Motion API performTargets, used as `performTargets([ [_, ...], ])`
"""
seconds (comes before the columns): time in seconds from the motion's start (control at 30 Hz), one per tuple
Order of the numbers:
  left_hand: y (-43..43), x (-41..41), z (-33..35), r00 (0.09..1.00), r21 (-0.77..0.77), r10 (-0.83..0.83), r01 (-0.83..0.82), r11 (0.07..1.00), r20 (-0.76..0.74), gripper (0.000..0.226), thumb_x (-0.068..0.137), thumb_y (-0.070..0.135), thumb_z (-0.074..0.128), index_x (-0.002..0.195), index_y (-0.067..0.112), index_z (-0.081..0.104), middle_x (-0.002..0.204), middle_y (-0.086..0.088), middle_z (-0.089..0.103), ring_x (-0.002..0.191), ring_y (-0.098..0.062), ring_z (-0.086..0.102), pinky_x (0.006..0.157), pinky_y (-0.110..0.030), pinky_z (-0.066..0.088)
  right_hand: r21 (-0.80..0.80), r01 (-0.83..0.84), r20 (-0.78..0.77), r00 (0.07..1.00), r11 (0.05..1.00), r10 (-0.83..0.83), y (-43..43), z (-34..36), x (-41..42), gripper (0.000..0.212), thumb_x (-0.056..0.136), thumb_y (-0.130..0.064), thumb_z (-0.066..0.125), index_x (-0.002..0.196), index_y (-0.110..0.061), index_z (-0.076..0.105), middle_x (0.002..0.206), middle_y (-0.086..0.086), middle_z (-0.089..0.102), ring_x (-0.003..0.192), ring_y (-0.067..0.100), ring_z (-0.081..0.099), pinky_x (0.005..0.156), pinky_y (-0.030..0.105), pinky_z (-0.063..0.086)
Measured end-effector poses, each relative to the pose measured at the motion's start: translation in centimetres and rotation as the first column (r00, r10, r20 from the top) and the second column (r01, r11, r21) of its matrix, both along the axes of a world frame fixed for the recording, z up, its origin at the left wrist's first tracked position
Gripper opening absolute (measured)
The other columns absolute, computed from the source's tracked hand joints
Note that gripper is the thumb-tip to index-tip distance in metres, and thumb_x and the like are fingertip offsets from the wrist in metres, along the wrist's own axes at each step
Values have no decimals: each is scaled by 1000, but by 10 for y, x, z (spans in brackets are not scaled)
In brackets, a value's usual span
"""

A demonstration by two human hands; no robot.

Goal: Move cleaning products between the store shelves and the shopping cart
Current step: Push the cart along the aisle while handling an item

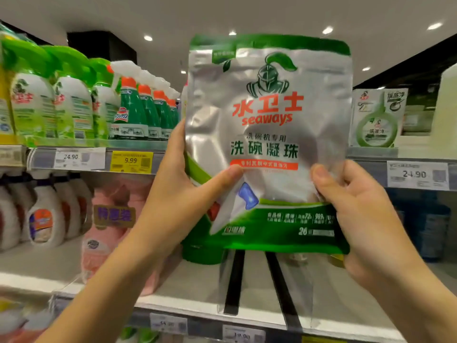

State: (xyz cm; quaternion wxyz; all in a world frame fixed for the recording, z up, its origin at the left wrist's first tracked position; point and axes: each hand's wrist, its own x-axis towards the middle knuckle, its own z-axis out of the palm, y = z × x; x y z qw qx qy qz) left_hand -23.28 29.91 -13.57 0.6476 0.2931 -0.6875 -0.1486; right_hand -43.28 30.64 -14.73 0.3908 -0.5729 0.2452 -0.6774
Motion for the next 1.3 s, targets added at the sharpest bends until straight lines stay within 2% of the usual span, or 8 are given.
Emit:
performTargets([
  [0.27,-83,53,70,993,-237,48,-22,971,105,109,70,61,76,149,11,20,148,-10,38,137,-27,39,109,-52,37,-192,211,75,977,958,-200,-56,58,54,8,99,-12,52,99,-17,59,73,-8,70,66,6,68,56,21,52],
  [0.43,-106,55,99,977,-377,172,-113,919,125,103,79,49,69,149,-3,15,148,-16,33,139,-24,31,116,-38,27,-245,305,74,952,920,-296,-90,83,61,10,98,-9,54,92,-18,56,71,-9,64,63,5,61,60,26,51],
  [0.57,-117,48,111,973,-475,222,-164,864,68,94,87,39,67,148,-8,12,147,-15,31,134,-10,27,109,-5,19,-309,374,96,927,875,-362,-94,99,55,7,97,-10,56,91,-15,56,81,1,65,75,13,65,70,33,56],
  [0.7,-130,36,107,972,-453,234,-200,869,20,94,89,38,64,149,-7,8,148,-20,29,137,-19,29,111,-18,20,-355,451,-12,874,819,-487,-96,106,51,6,98,-16,55,92,-15,56,89,11,58,83,23,56,79,47,52],
  [0.83,-140,38,102,923,-517,382,-351,781,-48,92,91,41,60,146,-13,10,141,-24,36,116,4,28,99,1,18,-465,540,-77,764,701,-640,-106,104,62,16,101,-18,48,87,-25,43,79,-6,48,68,0,47,65,21,43],
  [1.03,-149,37,92,642,-422,766,-685,594,35,88,95,62,32,151,-1,5,143,-15,34,134,-29,27,111,-44,13,-609,617,-154,525,499,-837,-122,95,68,13,102,-15,40,109,-9,31,110,10,42,93,17,47,77,9,41],
  [1.17,-153,38,91,558,-367,817,-736,568,147,94,91,68,31,152,1,5,145,-17,32,137,-29,24,110,-50,13,-679,620,-241,318,393,-917,-132,87,70,77,100,-36,45,151,3,2,153,25,15,142,31,22,115,29,23],
  [1.3,-154,38,90,519,-386,820,-724,572,242,96,88,70,36,153,5,7,145,-16,35,138,-28,23,110,-59,10,-719,643,-314,36,262,-949,-133,86,74,82,98,-46,44,154,-6,0,156,28,3,146,40,8,118,47,18],
])
